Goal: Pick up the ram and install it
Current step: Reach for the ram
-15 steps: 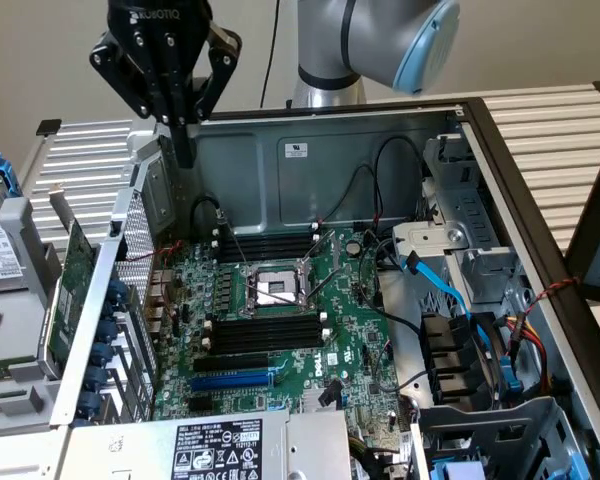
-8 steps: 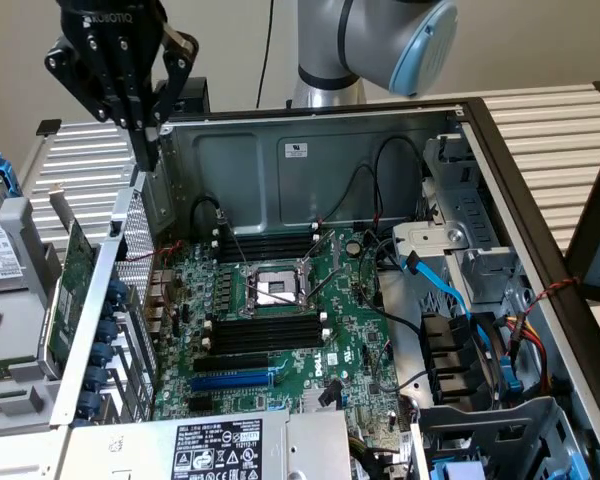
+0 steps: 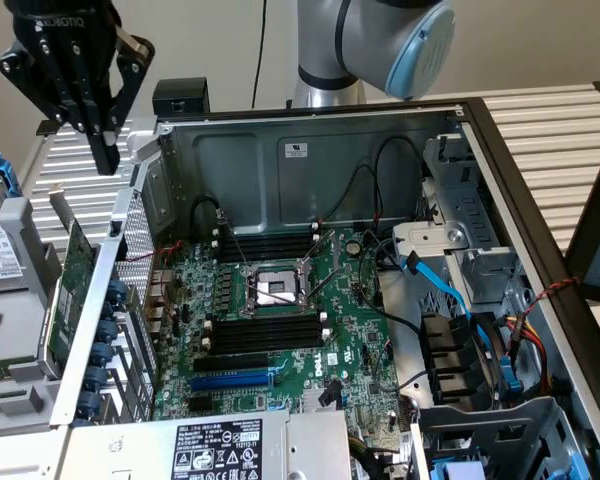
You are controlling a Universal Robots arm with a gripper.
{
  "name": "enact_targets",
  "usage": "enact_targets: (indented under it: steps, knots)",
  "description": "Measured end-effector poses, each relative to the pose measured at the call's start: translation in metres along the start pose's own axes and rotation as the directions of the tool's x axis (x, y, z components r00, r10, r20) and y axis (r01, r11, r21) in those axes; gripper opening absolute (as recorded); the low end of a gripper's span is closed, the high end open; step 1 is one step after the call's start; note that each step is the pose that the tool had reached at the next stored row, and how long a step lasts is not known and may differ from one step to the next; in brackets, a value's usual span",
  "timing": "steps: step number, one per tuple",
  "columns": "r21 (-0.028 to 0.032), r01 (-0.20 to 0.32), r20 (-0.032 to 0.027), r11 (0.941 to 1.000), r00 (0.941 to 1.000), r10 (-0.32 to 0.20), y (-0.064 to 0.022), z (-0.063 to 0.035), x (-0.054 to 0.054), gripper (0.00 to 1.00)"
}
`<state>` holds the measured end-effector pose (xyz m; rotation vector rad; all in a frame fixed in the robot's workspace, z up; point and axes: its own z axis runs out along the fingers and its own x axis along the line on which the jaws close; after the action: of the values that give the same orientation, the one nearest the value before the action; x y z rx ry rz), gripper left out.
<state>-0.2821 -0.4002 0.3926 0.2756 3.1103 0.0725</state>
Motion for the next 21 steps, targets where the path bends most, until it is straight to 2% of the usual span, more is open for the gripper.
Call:
enact_targets:
  steps: [10, 21]
  knots:
    - [0.0009, 0.0, -0.0055, 1.0, 1.0, 0.0, -0.0101, -0.0011, 0.044, 0.11]
    - [0.0009, 0.0, -0.0058, 1.0, 1.0, 0.0, -0.025, -0.0019, 0.092, 0.11]
